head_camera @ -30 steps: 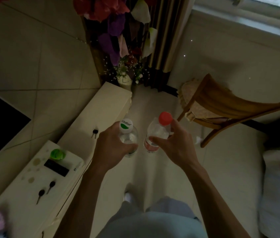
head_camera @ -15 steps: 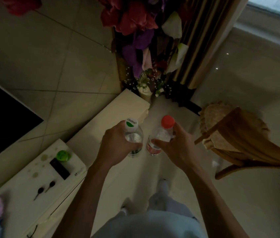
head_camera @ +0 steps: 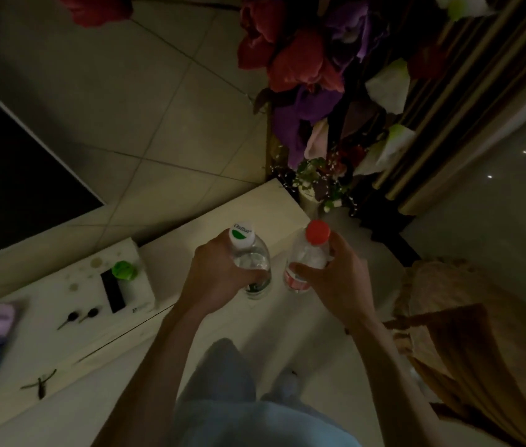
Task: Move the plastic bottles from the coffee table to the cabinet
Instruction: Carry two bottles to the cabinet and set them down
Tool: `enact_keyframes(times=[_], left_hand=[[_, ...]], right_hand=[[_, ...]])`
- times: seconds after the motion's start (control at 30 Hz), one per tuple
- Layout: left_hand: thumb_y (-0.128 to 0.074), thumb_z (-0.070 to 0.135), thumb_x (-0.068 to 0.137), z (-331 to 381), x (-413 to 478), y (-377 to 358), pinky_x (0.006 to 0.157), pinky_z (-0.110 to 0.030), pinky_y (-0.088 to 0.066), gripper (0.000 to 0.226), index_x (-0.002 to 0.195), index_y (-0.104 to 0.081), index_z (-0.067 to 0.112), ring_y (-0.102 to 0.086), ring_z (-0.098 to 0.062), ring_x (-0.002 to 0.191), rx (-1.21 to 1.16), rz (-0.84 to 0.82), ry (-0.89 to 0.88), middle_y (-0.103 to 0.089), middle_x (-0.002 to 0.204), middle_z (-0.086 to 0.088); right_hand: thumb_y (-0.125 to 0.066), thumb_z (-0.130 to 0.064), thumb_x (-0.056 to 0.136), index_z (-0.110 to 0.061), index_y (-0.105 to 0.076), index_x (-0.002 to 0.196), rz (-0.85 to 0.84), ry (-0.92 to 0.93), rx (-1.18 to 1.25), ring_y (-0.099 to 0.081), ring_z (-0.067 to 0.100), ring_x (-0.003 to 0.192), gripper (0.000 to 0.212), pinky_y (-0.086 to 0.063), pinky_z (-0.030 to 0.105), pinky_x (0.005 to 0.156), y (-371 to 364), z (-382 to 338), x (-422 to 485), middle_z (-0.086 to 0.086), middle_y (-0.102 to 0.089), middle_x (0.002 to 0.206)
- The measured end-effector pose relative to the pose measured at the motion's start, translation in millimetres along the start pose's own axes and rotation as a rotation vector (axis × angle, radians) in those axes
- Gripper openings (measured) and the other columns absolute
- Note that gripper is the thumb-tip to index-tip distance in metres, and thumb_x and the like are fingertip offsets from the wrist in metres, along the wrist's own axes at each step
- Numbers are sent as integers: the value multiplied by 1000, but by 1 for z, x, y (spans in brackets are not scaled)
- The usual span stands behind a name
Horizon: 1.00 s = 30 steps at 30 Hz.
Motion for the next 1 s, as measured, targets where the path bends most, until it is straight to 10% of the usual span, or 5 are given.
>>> enact_keyframes(times=[0.7, 1.0], left_hand=[[-88, 25, 60, -82, 164, 88, 85, -23, -48, 69, 122, -58, 17, -62, -13, 102, -20, 173, 175, -67, 113, -1], [-85, 26, 64, -133, 208, 80, 81, -14, -41, 66, 122, -55, 20, -56, -5, 98, -91, 239, 315, -65, 112, 1]], right_hand=[[-81, -50, 60, -24, -50, 125, -283, 69, -149, -61, 10, 105, 77, -55, 37, 90, -151, -65, 185, -5, -64, 118], [-84, -40, 65, -22, -50, 127, -414, 43, -170, -56, 6, 100, 73, -44, 17, 82, -206, -70, 231, -12, -55, 112]])
Point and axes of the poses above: each hand's wrist, its own x-axis towards the middle knuckle, its own y-axis out of the back of the hand, z = x × y, the point moved 3 cm from there along x, towards the middle knuckle
